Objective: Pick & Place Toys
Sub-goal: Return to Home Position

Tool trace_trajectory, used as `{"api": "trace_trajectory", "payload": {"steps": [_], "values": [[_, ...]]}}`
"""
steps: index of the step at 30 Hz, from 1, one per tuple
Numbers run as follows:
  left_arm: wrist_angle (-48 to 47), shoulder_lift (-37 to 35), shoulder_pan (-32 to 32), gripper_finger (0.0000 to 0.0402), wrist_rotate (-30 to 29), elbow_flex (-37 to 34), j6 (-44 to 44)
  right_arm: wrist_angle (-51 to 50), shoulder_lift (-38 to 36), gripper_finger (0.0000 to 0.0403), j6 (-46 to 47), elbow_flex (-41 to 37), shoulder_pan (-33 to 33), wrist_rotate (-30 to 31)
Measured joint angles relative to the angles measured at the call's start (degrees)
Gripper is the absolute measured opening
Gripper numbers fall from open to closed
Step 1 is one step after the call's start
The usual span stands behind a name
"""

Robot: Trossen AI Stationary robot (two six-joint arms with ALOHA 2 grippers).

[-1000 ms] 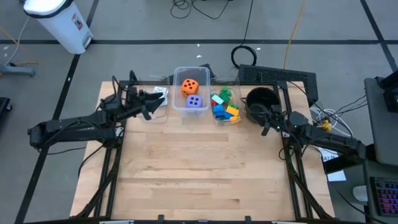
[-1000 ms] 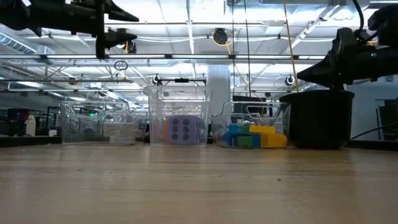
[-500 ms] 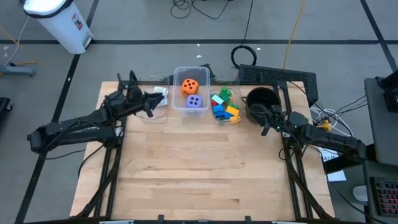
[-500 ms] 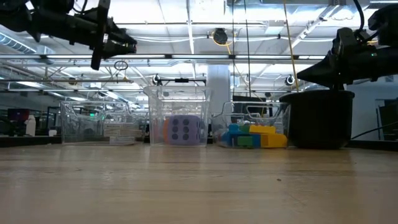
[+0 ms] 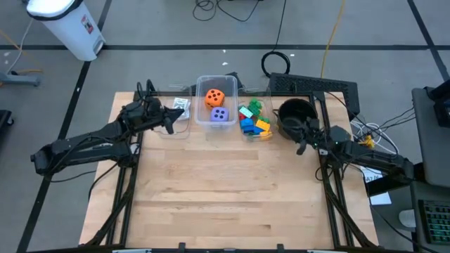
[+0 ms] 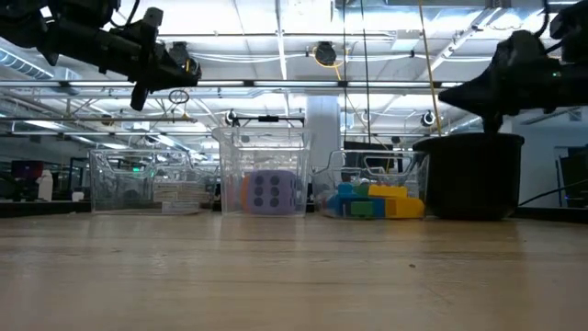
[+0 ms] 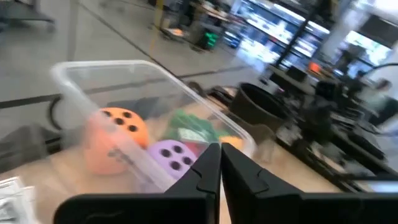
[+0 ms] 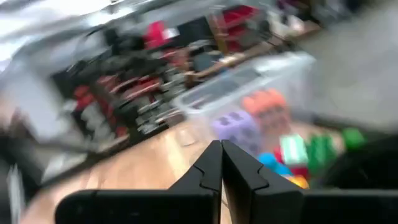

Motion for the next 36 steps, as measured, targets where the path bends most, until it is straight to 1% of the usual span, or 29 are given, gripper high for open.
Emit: {"api": "trace_trajectory", "payload": {"steps": [3, 5, 7, 9, 11, 14, 17, 19, 21, 26, 32, 36], "values": [[0.0, 0.0, 0.0, 0.0008, 4.9, 0.0, 1.2, 1.0, 0.0, 0.0004, -14.6, 0.0, 0.0, -7.0], [-0.7, -0.4, 0.0, 0.0004, 7.0, 0.0, 1.3, 0.8, 0.0, 0.0004, -22.9, 0.0, 0.0, -10.5], [-2.2, -1.1, 0.0, 0.0008, 7.5, 0.0, 1.3, 0.8, 0.0, 0.0004, -26.1, 0.0, 0.0, -10.5], [-2.5, -2.6, 0.0, 0.0013, 7.5, -1.2, 1.1, 0.8, 0.0, 0.0004, -26.5, 0.0, 0.0, -9.2], [0.6, -4.8, 0.0, 0.0015, 6.8, -4.0, -0.2, 0.6, 0.0, 0.0004, -26.4, 0.0, 0.0, -9.0], [9.1, -8.8, 0.0, 0.0006, 4.1, -9.9, -4.2, -0.3, 0.0, 0.0004, -26.3, 0.0, 0.0, -9.0], [20.0, -12.1, 0.0, 0.0005, 1.8, -15.9, -7.4, -0.1, 0.0, 0.0004, -26.3, 0.0, 0.0, -9.0], [25.9, -13.5, 0.0, 0.0008, 1.4, -18.9, -8.4, -0.4, 0.0, 0.0004, -26.3, 0.0, 0.0, -9.0], [29.4, -14.5, 0.0, 0.0005, 1.4, -20.8, -9.3, -0.7, 0.0, 0.0004, -26.4, 0.0, 0.0, -9.0], [27.5, -15.0, 0.0, 0.0009, 1.9, -21.5, -9.4, -1.7, 0.0, 0.0004, -26.3, 0.0, 0.0, -9.0], [21.0, -14.8, 0.0, 0.0004, 1.5, -21.5, -9.6, -2.4, 0.0, 0.0004, -26.3, 0.0, 0.0, -9.0], [18.9, -14.8, 0.0, 0.0006, 2.2, -21.5, -11.0, -2.4, 0.0, 0.0004, -26.3, 0.0, 0.0, -9.0]]}}
